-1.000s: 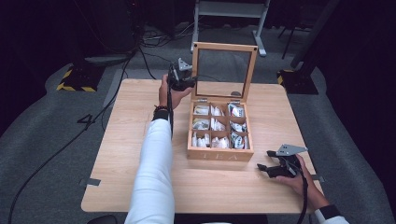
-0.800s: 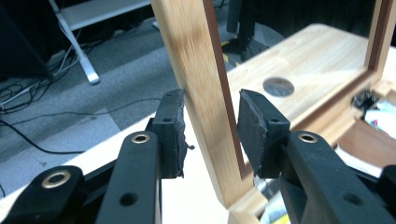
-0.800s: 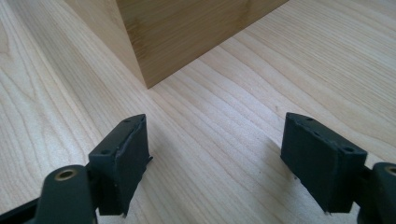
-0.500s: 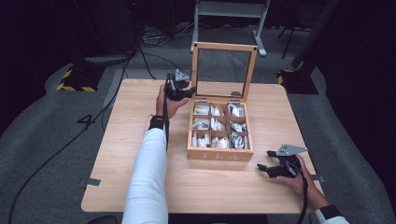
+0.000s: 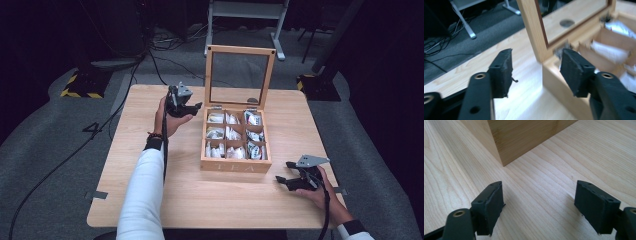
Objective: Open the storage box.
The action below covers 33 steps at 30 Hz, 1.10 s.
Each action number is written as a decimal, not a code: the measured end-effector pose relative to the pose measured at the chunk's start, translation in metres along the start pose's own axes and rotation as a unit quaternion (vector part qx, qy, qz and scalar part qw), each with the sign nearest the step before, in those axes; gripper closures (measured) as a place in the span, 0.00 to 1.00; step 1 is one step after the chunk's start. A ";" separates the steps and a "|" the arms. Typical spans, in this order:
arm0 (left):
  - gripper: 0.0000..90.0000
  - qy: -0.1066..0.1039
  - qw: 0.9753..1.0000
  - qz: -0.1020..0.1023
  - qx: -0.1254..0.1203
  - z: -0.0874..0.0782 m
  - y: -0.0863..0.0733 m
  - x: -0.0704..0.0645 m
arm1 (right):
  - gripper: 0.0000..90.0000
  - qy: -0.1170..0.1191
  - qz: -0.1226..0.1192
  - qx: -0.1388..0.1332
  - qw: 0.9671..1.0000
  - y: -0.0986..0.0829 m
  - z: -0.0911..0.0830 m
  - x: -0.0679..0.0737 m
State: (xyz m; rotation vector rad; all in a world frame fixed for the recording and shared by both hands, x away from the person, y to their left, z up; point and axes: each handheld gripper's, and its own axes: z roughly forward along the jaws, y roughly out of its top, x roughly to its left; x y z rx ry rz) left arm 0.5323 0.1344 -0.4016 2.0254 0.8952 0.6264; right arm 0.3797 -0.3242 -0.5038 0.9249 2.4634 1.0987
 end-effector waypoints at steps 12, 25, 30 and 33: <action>0.26 -0.001 0.998 0.046 0.041 -0.040 -0.031 -0.019 | 0.26 0.000 0.004 0.004 1.000 0.000 -0.002 -0.001; 0.20 -0.018 0.993 0.090 0.079 -0.074 -0.065 -0.044 | 0.28 -0.011 0.003 -0.029 1.000 0.016 -0.025 -0.001; 0.20 -0.020 0.992 0.090 0.090 -0.083 -0.083 -0.049 | 0.29 -0.012 -0.003 -0.044 0.999 0.026 -0.035 0.000; 0.19 -0.021 0.992 0.086 0.094 -0.086 -0.091 -0.049 | 0.29 -0.016 -0.008 -0.046 0.999 0.030 -0.038 0.000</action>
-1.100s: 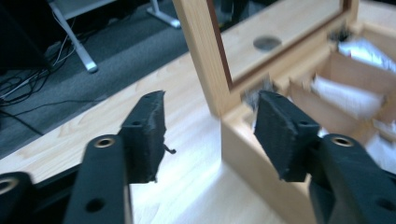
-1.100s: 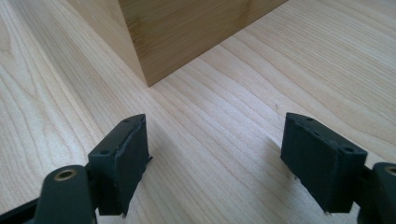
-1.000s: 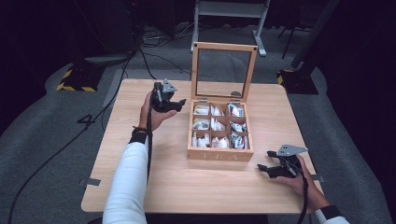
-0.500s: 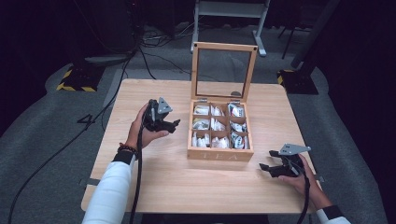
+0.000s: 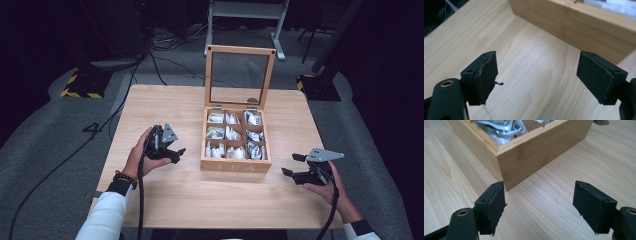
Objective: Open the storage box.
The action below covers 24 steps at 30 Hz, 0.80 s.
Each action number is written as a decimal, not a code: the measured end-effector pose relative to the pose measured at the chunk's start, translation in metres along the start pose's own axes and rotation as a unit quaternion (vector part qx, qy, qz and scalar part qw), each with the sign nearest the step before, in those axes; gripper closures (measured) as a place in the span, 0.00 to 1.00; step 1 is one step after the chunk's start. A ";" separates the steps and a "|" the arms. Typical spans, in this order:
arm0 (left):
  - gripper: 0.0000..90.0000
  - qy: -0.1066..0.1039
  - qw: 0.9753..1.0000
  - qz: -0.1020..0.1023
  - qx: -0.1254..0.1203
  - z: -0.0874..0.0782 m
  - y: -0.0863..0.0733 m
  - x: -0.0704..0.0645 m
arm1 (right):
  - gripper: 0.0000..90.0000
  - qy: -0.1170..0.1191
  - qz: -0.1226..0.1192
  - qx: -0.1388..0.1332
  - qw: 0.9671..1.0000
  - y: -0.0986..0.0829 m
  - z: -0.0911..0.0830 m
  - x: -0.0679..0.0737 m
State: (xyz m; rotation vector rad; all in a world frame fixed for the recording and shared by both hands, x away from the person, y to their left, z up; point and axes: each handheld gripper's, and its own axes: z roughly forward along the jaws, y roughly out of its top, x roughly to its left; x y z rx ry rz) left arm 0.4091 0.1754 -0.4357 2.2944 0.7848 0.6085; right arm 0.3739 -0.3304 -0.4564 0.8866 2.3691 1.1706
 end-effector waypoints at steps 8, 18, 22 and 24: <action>0.19 0.016 0.999 0.001 0.027 -0.005 -0.034 -0.011 | 0.31 -0.003 -0.004 -0.032 0.999 0.026 -0.015 -0.002; 0.19 0.027 0.999 -0.010 0.030 -0.016 -0.053 -0.017 | 0.40 0.016 -0.031 -0.047 0.998 0.066 0.001 0.016; 0.19 0.004 0.999 -0.021 0.036 -0.016 -0.061 -0.019 | 0.41 0.028 -0.045 -0.038 0.998 0.083 0.017 0.028; 0.19 0.012 0.999 -0.017 0.033 -0.016 -0.063 -0.022 | 0.42 0.033 -0.046 -0.036 0.998 0.086 0.020 0.030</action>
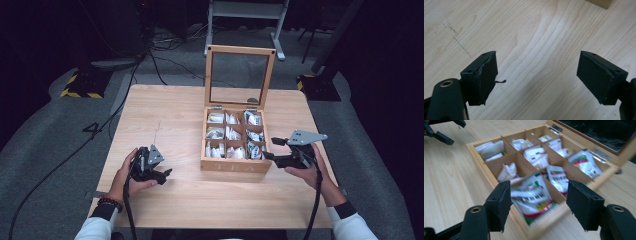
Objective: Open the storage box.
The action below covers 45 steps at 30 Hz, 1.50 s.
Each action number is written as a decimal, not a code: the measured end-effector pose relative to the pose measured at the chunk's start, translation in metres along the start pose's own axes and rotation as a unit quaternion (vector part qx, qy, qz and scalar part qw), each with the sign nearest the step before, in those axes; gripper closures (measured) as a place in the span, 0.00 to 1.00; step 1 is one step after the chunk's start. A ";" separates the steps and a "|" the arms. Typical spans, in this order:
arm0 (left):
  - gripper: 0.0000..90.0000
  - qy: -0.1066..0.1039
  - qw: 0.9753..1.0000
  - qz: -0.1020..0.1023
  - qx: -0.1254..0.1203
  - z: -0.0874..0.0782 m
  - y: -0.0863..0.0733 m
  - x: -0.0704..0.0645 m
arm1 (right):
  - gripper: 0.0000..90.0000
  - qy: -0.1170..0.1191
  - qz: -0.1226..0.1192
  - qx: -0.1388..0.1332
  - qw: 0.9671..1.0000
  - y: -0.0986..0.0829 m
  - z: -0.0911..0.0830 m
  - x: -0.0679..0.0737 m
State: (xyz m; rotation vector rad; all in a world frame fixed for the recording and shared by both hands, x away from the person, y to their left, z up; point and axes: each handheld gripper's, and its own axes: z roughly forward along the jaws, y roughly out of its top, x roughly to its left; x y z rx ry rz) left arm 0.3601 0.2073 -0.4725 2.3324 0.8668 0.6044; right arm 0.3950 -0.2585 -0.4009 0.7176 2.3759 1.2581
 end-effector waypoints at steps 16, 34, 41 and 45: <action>0.19 -0.016 1.000 -0.020 0.004 -0.005 -0.031 -0.015 | 0.52 0.054 -0.014 0.049 0.997 0.035 0.076 0.032; 0.18 -0.076 0.993 -0.084 -0.019 -0.006 -0.053 -0.007 | 0.68 0.041 -0.018 0.104 0.994 0.035 0.112 0.037; 0.18 -0.076 0.993 -0.084 -0.019 -0.006 -0.053 -0.007 | 0.79 0.026 -0.028 0.141 0.989 0.033 0.119 0.043; 0.18 -0.076 0.993 -0.084 -0.019 -0.005 -0.053 -0.006 | 0.87 0.024 -0.018 0.136 0.990 0.031 0.118 0.042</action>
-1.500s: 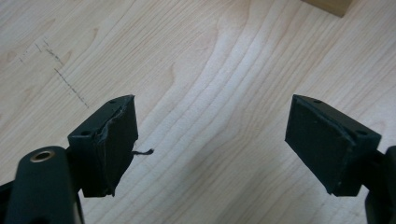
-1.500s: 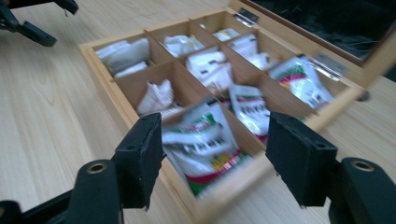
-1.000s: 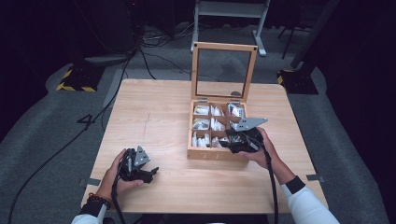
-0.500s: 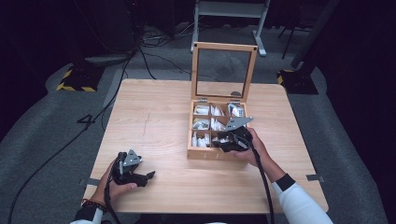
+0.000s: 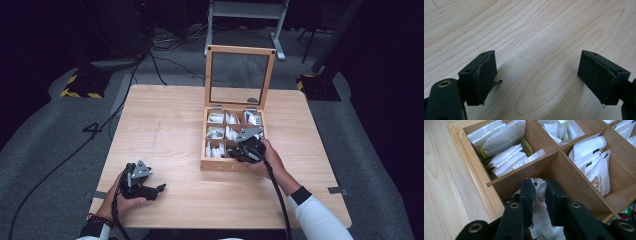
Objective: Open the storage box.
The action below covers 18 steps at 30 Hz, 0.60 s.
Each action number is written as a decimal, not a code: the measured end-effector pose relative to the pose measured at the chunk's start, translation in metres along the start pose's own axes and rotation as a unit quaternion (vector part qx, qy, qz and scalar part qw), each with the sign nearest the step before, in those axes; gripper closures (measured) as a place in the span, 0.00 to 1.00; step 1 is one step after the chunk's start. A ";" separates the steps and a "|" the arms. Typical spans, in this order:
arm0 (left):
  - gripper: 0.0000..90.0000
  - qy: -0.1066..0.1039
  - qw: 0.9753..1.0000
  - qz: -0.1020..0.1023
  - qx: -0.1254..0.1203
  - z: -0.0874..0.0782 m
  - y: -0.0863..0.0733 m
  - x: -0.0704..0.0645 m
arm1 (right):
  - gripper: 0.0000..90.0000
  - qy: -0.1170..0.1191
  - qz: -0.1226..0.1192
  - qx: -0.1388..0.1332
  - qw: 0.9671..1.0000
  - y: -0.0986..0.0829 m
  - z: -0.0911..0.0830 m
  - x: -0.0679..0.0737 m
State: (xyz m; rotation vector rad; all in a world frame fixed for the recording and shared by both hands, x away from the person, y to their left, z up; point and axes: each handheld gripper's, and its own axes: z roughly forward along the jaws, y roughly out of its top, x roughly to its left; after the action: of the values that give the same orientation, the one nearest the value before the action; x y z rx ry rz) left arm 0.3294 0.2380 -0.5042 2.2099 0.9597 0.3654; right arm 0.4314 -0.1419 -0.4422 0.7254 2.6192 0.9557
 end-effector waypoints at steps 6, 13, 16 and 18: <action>0.18 -0.001 1.000 0.002 0.002 0.000 0.000 0.000 | 0.89 -0.001 0.003 -0.014 1.000 -0.003 -0.006 -0.003; 0.18 -0.001 1.000 0.002 0.002 0.000 0.000 0.000 | 0.91 0.002 0.005 -0.054 0.999 -0.005 -0.024 -0.009; 0.18 -0.002 1.000 0.002 0.001 0.000 0.000 0.000 | 0.91 0.003 0.005 -0.062 0.998 -0.005 -0.028 -0.011; 0.18 -0.003 1.000 0.001 0.001 0.000 0.000 0.000 | 0.92 0.006 0.000 -0.068 0.998 -0.004 -0.032 -0.011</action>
State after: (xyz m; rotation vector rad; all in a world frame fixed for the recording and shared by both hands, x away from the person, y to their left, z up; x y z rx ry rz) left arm 0.3300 0.2380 -0.5042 2.2136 0.9548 0.3572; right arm 0.4264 -0.1675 -0.4196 0.6871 2.5342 1.1280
